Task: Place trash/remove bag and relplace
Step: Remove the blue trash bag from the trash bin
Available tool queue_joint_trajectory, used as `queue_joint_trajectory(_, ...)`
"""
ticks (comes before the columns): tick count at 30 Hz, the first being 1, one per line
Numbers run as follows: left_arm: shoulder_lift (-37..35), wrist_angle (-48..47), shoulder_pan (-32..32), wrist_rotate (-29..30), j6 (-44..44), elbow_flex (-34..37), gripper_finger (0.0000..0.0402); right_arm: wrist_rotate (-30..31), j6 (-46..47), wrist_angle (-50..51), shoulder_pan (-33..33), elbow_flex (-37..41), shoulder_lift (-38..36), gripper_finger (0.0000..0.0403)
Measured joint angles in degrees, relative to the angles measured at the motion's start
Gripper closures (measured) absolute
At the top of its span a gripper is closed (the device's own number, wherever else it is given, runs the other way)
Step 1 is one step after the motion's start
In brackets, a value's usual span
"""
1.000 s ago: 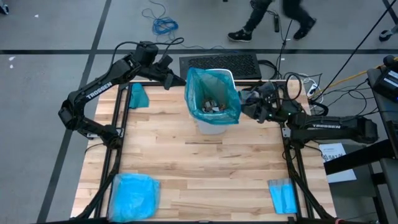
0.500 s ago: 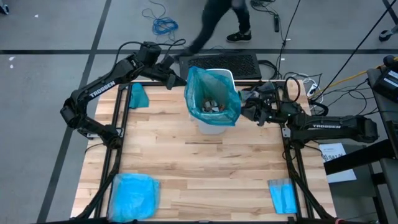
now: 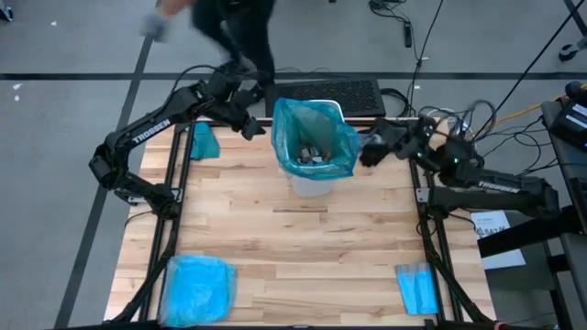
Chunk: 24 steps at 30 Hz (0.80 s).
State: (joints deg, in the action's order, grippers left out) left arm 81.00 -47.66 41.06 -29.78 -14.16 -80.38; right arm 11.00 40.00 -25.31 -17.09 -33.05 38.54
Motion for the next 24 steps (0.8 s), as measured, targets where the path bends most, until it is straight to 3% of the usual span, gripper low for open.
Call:
queue_joint_trajectory(6, 0.2, 8.31, -2.83, -4.55, -1.99, 6.34, 0.0299, -3.71, -4.62, 25.28, 1.6, -21.19, 14.84, 0.0391)
queue_joint_trajectory(12, 0.8, 22.66, -5.43, -9.41, -7.77, 9.58, 0.0299, -6.91, -5.75, 39.03, 1.33, -34.99, 28.17, 0.0402)
queue_joint_trajectory(16, 0.3, 27.29, -5.56, -12.45, -11.54, 8.85, 0.0299, -10.34, -6.17, 42.09, 0.83, -38.92, 33.52, 0.0402)
queue_joint_trajectory(24, -0.09, 34.99, -6.49, -18.29, -15.57, 6.53, 0.0299, -14.14, -3.55, 41.79, -1.02, -39.54, 38.13, 0.0403)
